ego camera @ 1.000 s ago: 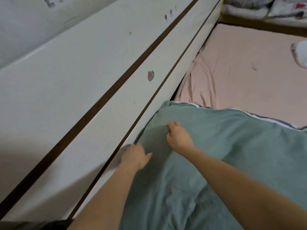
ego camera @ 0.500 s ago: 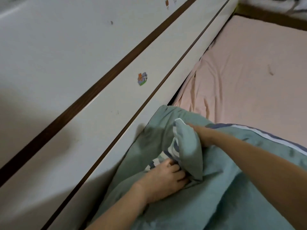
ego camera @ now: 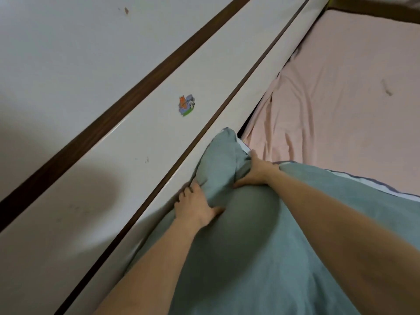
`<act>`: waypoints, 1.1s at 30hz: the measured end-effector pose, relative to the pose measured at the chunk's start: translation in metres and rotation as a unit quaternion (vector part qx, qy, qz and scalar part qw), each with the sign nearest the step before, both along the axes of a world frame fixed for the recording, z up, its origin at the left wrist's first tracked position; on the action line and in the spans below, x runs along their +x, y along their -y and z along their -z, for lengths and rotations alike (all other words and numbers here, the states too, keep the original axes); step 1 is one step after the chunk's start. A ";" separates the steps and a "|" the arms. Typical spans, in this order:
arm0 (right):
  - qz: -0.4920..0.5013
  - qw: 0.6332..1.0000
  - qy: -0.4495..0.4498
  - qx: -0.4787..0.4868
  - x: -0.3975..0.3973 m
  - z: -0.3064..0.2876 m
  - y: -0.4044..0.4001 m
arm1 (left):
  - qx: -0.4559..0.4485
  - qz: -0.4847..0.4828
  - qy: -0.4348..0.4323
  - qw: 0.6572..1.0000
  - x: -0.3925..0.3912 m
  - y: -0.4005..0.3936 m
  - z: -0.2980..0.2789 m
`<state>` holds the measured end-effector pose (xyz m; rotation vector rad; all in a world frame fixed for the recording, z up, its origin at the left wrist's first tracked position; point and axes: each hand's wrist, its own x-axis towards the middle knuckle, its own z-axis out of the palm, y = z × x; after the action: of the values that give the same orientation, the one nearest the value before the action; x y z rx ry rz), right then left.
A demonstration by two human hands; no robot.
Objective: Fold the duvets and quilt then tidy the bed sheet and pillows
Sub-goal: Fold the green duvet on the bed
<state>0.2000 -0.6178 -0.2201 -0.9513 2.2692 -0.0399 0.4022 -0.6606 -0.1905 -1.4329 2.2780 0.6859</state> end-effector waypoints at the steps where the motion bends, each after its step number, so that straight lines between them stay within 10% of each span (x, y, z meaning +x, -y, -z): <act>1: 0.025 0.999 0.034 0.013 -0.002 0.003 -0.005 | 0.026 -0.014 0.019 0.999 0.000 0.003 0.006; 5: 0.072 0.990 0.108 -0.060 0.003 0.008 -0.028 | 0.116 -0.061 0.032 0.991 -0.003 0.014 0.030; 11: 0.271 0.859 0.309 -0.306 0.011 -0.057 -0.095 | 0.249 -0.030 -0.102 0.963 0.008 0.020 0.022; 14: 0.277 0.883 0.218 -0.310 0.009 -0.100 -0.100 | 0.273 0.018 -0.133 0.953 0.016 0.016 -0.018; 19: 0.263 0.916 -0.101 -0.286 0.050 -0.158 -0.085 | -0.042 0.136 -0.096 0.985 0.019 -0.018 -0.093; 24: 0.315 0.927 0.122 -0.165 0.134 -0.221 -0.066 | -0.159 0.258 -0.145 0.942 0.025 -0.087 -0.171; 29: 0.207 0.978 0.030 -0.012 0.134 -0.265 -0.071 | -0.190 0.315 -0.308 0.877 0.055 -0.117 -0.220; 33: 0.276 0.954 -0.022 -0.115 0.133 -0.280 -0.122 | -0.036 0.267 -0.380 0.885 0.078 -0.136 -0.235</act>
<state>0.3328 -0.4958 0.0603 -0.3988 2.5435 -0.5406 0.4798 -0.5248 0.0445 -0.4968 3.1123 1.1101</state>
